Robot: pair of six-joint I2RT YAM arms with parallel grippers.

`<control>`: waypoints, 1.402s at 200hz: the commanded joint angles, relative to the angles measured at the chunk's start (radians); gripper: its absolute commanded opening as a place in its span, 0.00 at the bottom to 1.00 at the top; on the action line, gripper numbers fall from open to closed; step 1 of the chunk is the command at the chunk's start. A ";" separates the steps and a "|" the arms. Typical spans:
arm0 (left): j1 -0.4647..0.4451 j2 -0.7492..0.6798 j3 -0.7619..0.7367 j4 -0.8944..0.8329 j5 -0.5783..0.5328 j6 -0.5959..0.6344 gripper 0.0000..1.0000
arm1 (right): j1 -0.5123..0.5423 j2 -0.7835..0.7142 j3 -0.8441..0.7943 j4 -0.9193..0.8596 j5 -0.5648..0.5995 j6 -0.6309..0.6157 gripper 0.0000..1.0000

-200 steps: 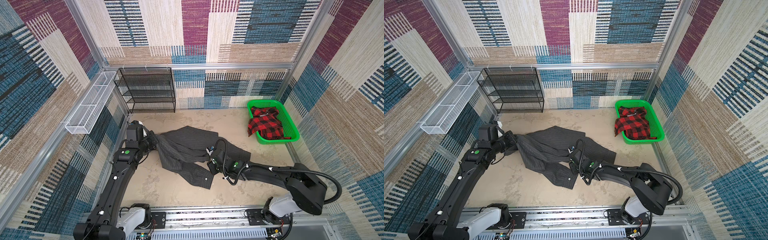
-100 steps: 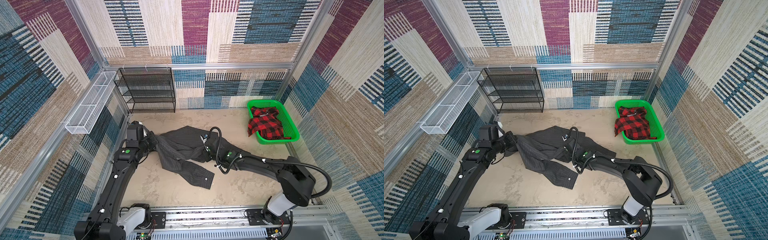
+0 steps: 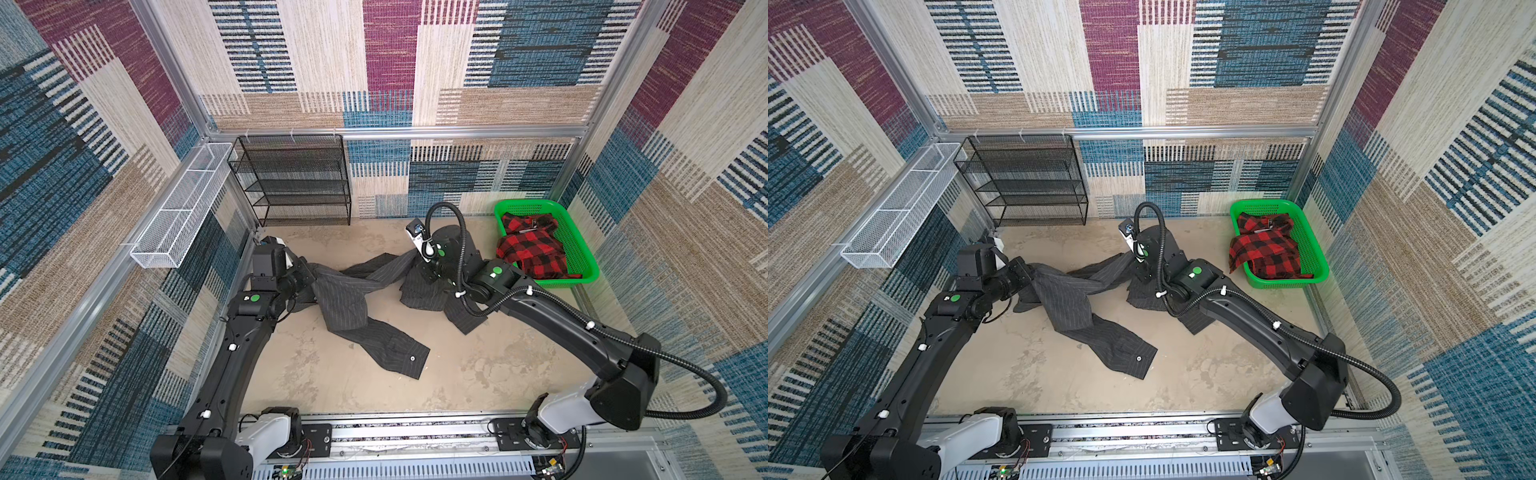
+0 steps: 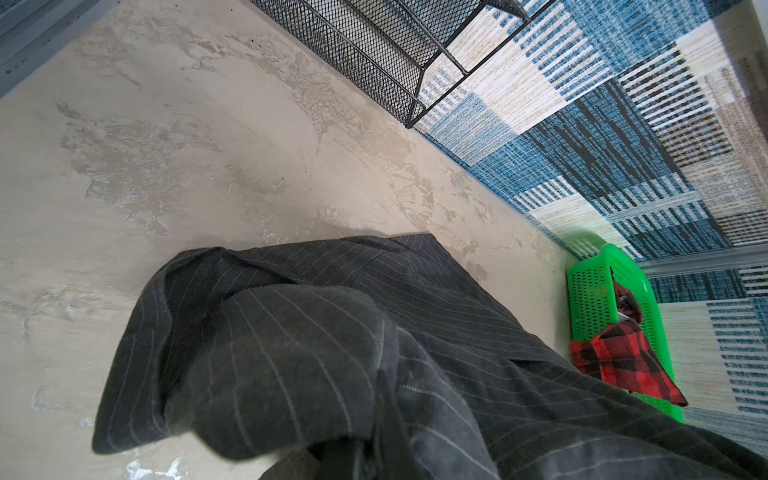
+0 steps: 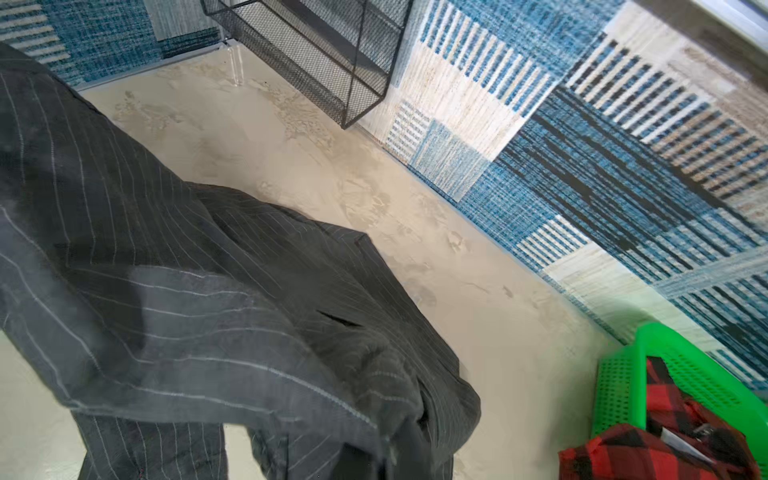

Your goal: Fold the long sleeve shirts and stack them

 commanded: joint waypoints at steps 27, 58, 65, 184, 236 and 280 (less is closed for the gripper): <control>0.049 -0.026 -0.025 -0.044 -0.114 0.084 0.00 | 0.063 0.252 -0.038 -0.014 -0.279 -0.005 0.11; 0.101 0.014 -0.042 -0.062 -0.130 0.102 0.00 | 0.103 0.313 -0.101 0.085 -0.361 0.085 0.28; 0.110 0.027 -0.043 -0.067 -0.133 0.099 0.00 | 0.103 0.299 -0.118 0.101 -0.361 0.108 0.33; 0.154 -0.046 -0.014 -0.334 0.017 0.066 0.63 | 0.034 -0.052 -0.430 0.019 -0.191 0.652 0.49; 0.154 -0.140 -0.077 -0.400 0.069 0.039 0.63 | -0.042 -0.040 -0.513 0.131 -0.268 0.634 0.49; 0.154 -0.210 -0.107 -0.456 0.043 0.030 0.62 | -0.051 0.033 -0.514 0.205 -0.349 0.609 0.44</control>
